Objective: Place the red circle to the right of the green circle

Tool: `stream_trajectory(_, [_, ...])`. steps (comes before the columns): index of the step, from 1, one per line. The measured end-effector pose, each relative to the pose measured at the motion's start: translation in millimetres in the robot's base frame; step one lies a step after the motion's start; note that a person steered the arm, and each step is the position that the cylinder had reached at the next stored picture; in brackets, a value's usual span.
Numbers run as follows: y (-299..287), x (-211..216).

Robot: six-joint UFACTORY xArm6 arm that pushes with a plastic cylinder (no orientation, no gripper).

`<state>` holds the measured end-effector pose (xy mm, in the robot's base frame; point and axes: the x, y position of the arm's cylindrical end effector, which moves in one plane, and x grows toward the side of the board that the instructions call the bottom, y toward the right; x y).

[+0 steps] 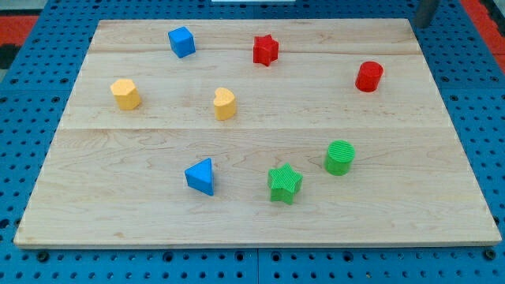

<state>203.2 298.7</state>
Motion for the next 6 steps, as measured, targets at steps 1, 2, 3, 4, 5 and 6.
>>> stream_trajectory(1, [-17,0])
stream_trajectory(2, [-34,0])
stream_trajectory(3, [-36,0])
stream_trajectory(4, [-36,0])
stream_trajectory(5, [-30,3])
stream_trajectory(6, [-30,33])
